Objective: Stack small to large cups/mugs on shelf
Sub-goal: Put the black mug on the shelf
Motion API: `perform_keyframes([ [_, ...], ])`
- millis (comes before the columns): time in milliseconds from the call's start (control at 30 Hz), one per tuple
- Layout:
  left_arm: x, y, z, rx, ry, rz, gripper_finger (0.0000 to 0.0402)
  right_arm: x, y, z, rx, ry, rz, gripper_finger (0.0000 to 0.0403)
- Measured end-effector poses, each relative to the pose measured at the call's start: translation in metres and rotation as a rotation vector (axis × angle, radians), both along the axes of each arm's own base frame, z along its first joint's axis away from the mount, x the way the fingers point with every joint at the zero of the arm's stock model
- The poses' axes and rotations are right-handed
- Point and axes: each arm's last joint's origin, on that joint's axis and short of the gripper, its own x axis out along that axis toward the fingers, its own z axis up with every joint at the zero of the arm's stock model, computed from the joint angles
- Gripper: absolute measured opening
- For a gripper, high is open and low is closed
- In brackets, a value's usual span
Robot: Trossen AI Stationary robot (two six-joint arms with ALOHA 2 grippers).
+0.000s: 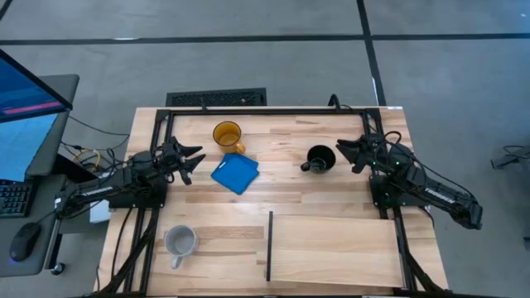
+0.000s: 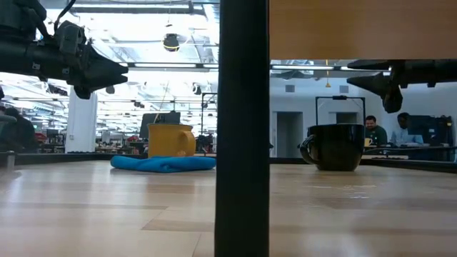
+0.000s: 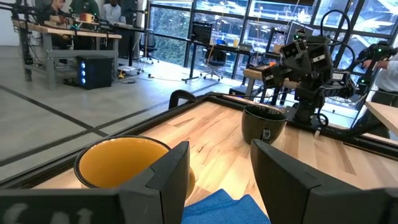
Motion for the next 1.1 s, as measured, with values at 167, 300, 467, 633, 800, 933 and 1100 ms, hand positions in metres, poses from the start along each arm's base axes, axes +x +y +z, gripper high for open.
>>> perform_keyframes([
  [167,0.0,0.0,0.0,0.0,0.0,0.001,0.0162,0.0,0.0,0.002,0.076,-0.051,0.005,0.02],
  [300,0.0,0.0,0.0,0.0,0.0,0.001,0.0162,-0.001,0.003,0.012,-0.049,-0.071,0.056,0.02],
  [467,0.0,0.0,0.0,0.0,0.0,0.001,0.0162,-0.006,0.009,0.037,-0.108,-0.035,0.11,0.02],
  [633,0.0,0.0,0.0,0.001,0.0,0.001,0.0162,-0.011,0.015,0.061,-0.073,0.094,0.181,0.02],
  [800,0.0,0.0,0.0,0.001,0.0,0.001,0.0162,-0.007,0.018,0.089,-0.045,0.183,0.239,0.02],
  [933,0.0,0.0,0.0,0.001,0.0,0.001,0.0162,0.006,0.019,0.109,-0.013,0.254,0.312,0.02],
  [1100,0.0,0.0,0.0,0.001,0.0,0.001,0.0162,0.029,0.017,0.123,0.085,0.414,0.364,0.02],
])
